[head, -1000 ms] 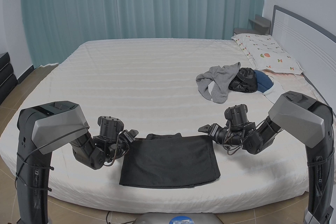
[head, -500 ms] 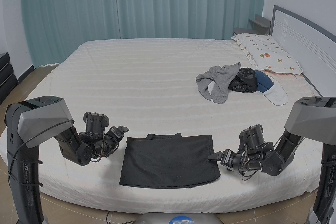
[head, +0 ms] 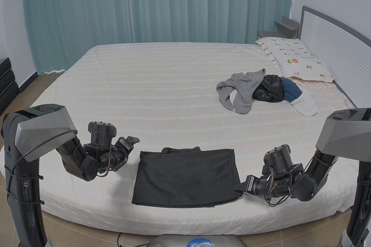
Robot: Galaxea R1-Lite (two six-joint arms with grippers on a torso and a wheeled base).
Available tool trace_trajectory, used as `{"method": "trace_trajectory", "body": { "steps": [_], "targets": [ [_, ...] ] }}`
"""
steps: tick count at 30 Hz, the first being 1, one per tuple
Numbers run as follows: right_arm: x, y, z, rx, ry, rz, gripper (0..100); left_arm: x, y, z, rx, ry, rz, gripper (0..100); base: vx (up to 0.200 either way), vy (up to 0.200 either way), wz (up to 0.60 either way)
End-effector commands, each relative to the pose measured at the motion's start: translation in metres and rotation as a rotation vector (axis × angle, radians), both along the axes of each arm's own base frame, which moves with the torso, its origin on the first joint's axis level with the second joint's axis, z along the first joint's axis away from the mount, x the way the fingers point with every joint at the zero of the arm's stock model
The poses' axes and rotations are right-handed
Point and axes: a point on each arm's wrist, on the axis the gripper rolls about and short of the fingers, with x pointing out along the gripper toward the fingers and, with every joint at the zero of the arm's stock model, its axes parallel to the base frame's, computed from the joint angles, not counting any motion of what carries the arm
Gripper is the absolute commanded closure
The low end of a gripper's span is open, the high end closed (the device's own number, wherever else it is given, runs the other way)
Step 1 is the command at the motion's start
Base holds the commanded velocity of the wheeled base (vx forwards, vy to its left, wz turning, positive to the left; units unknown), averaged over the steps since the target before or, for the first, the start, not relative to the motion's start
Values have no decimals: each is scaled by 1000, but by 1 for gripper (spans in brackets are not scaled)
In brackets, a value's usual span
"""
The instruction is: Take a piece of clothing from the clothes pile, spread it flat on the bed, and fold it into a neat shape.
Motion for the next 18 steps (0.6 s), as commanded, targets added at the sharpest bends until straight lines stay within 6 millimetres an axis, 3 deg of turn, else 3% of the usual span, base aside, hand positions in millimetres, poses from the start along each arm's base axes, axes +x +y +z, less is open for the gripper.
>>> {"method": "trace_trajectory", "body": {
  "steps": [1, 13, 14, 18],
  "targets": [
    [-5, -2, -1, -21, 1, 15, 100, 0, 0, 0, 0, 0, 1, 0, 0, 0, 0],
    [-10, -5, 3, -29, 1, 19, 100, 0, 0, 1, -1, -2, 1, 0, 0, 0, 0],
    [-11, -6, 3, -35, 0, 26, 0, 0, 0, 1, -1, -2, 1, 0, 0, 0, 0],
    [-10, -6, 4, -35, -14, 30, 0, 0, 0, 1, -1, -2, 1, 0, 0, 0, 0]
  ]
}}
